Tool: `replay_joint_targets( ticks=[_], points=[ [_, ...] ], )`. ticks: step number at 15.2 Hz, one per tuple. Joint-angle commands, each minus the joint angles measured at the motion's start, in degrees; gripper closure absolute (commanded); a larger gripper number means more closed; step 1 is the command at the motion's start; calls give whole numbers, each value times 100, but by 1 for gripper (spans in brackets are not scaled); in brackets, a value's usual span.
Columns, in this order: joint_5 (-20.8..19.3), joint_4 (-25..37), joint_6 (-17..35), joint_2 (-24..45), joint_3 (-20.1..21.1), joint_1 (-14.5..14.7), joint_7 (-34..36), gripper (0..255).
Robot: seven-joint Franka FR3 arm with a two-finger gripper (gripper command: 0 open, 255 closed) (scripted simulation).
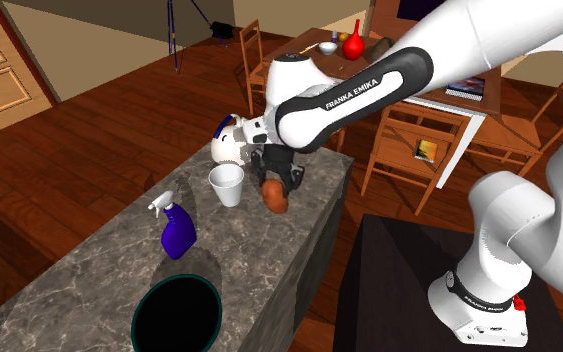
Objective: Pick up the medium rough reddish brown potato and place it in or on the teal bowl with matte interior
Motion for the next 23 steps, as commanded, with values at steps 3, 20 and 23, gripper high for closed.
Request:
replay_joint_targets(
  ticks=[3,20,23],
  points=[
    [184,245,-11,252,258,255,408,255],
    [1063,2600,-657,2118,1203,981,1869,255],
    [1189,3324,-910,2602,1355,1019,2151,255]
  ],
)
